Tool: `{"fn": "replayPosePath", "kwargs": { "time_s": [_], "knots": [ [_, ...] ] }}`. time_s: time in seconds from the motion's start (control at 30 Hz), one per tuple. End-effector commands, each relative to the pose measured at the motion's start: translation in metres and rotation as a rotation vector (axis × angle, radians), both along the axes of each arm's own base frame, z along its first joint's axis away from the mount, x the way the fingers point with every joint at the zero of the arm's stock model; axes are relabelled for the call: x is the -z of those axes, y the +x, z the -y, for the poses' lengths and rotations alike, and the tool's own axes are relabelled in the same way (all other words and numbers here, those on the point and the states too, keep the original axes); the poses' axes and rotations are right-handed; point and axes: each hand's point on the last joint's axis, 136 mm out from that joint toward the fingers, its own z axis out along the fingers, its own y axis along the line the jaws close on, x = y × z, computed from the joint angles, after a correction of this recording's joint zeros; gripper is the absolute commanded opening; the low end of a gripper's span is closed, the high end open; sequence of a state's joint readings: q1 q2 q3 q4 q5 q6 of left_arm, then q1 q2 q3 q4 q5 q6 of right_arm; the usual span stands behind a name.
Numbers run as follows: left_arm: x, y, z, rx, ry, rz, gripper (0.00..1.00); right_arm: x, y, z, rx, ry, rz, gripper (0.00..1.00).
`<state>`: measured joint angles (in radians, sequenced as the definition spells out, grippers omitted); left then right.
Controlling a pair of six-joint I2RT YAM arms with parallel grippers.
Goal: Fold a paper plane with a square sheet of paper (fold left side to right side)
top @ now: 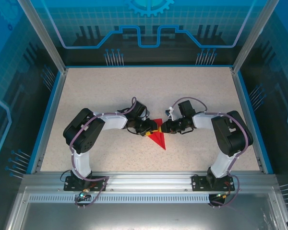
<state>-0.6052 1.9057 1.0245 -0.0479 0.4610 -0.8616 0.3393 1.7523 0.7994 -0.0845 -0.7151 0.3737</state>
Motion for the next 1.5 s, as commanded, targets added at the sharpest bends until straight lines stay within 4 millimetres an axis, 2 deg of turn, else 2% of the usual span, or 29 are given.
{"fn": "replayPosePath", "kwargs": {
  "time_s": [0.0,0.2,0.4,1.47],
  "knots": [
    [0.024,-0.009,-0.012,-0.001,0.084,-0.044,0.41,0.003,-0.001,0.001,-0.002,-0.006,-0.007,0.11],
    [0.023,-0.009,-0.012,0.001,0.080,-0.043,0.41,0.011,-0.001,0.011,0.015,-0.082,-0.025,0.04],
    [0.024,-0.009,-0.012,0.000,0.083,-0.044,0.41,0.019,0.000,0.018,0.030,-0.139,-0.034,0.04],
    [0.026,-0.010,-0.012,0.005,0.085,-0.051,0.42,0.024,0.009,0.019,0.043,-0.168,-0.031,0.04]
  ]
}}
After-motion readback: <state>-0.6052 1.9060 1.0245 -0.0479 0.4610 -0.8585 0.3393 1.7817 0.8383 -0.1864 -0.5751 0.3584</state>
